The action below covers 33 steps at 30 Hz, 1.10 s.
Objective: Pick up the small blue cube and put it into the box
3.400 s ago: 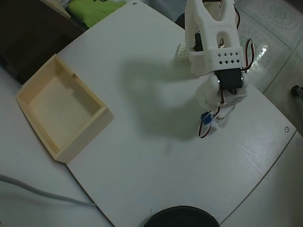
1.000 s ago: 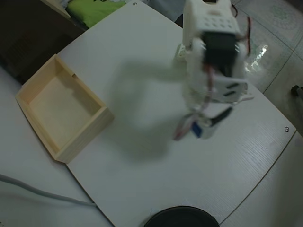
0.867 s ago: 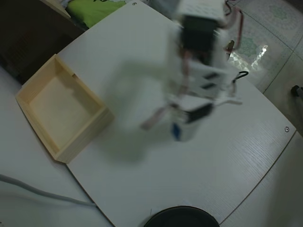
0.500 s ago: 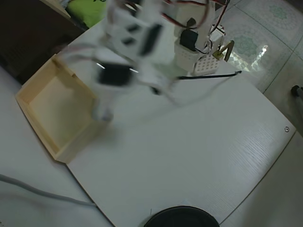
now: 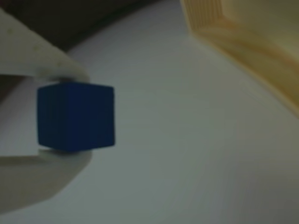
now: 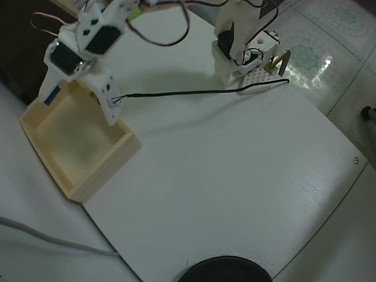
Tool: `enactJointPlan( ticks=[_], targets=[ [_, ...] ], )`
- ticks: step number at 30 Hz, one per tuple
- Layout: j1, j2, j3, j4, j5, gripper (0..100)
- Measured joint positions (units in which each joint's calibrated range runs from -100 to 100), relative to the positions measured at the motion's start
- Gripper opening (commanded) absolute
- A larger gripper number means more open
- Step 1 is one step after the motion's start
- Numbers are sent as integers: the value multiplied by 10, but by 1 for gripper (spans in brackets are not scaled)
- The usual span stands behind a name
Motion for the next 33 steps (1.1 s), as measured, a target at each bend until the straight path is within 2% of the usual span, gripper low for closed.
enactJointPlan(
  ticks=[10,17,24,33],
  targets=[
    [-11,0,126,-28,-1,9],
    [-10,0,134,-29,-14,22],
    [-15,0,133,-29,-24,23],
    [1,0,31,-21,-117,22]
  ],
)
